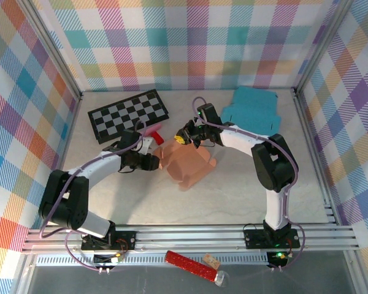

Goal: Fold the paper box

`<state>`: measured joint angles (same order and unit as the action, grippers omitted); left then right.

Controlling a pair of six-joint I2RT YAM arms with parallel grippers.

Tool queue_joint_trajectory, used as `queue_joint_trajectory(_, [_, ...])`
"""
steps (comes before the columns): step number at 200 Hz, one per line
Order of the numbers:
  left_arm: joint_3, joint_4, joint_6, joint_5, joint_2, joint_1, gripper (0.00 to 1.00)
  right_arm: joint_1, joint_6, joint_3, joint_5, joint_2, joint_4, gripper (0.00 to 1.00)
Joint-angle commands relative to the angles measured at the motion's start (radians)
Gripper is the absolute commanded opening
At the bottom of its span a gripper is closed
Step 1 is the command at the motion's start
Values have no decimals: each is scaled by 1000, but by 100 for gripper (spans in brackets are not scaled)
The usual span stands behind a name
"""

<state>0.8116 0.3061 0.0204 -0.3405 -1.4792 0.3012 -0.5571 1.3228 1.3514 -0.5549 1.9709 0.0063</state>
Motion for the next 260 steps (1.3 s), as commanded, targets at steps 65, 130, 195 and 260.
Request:
queue_joint_trajectory(65, [61,0,60,-7,-35,27,32,20,-9,-37,-94,62,140,0])
queue_joint_trajectory(130, [78,175,131,42,89,26,37,74,-170,47,-103,41,-119,0])
queue_joint_trajectory(195, [132,121,259,-45,-38,12,39,108,-234,81,-178,48,-227,0])
queue_joint_trajectory(260, [197,77,347,-140,-143,24,41,119,-224,106,-213,76,-233,0])
